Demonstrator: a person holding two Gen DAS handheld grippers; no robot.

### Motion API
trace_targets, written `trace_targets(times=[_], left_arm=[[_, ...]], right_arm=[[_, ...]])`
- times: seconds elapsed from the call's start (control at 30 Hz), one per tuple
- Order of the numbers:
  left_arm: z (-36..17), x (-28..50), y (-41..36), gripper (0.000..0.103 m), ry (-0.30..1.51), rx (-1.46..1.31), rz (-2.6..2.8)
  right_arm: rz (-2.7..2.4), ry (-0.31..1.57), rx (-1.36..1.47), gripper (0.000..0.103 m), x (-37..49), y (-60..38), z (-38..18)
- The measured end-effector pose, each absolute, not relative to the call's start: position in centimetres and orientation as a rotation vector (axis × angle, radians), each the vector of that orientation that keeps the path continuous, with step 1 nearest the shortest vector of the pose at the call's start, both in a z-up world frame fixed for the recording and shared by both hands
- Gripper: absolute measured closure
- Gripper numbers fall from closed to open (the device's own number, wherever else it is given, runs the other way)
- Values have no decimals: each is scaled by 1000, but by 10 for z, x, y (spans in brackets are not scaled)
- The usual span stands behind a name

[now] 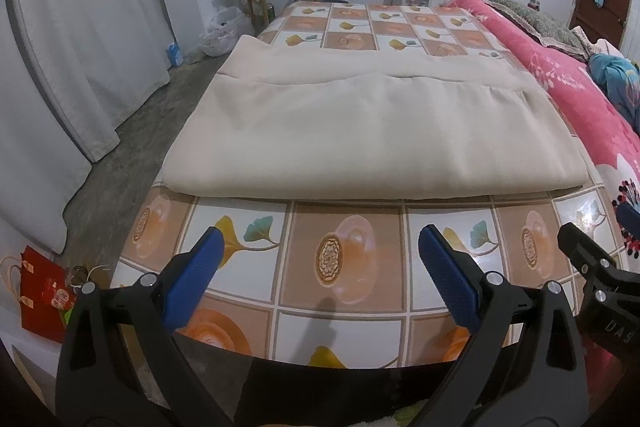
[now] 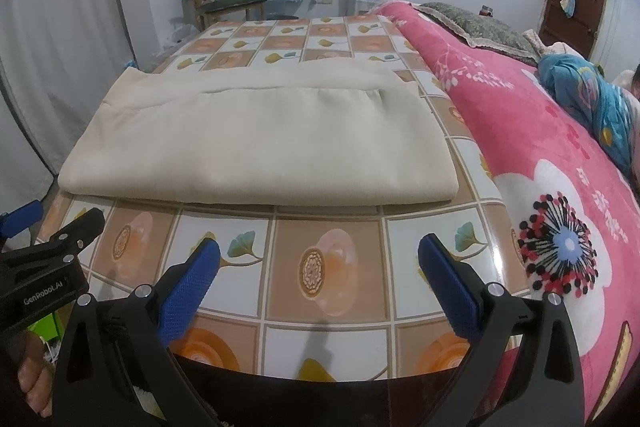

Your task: Fold large clothes

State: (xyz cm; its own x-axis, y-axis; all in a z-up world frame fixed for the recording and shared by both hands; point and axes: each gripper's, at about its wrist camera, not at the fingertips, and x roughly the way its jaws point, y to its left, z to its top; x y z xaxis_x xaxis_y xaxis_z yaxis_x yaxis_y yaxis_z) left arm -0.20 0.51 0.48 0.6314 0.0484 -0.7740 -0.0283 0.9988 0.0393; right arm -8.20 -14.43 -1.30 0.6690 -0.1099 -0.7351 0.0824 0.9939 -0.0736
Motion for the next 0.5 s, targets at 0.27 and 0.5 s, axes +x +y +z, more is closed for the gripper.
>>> trace_targets(times=[0.27, 0.5], left_arm=[[5, -1, 4, 9, 889, 23, 43], [6, -1, 3, 9, 887, 23, 44]], right_arm=[[-108, 831, -35, 6, -83, -142, -14], [-109, 831, -36, 6, -83, -143, -14]])
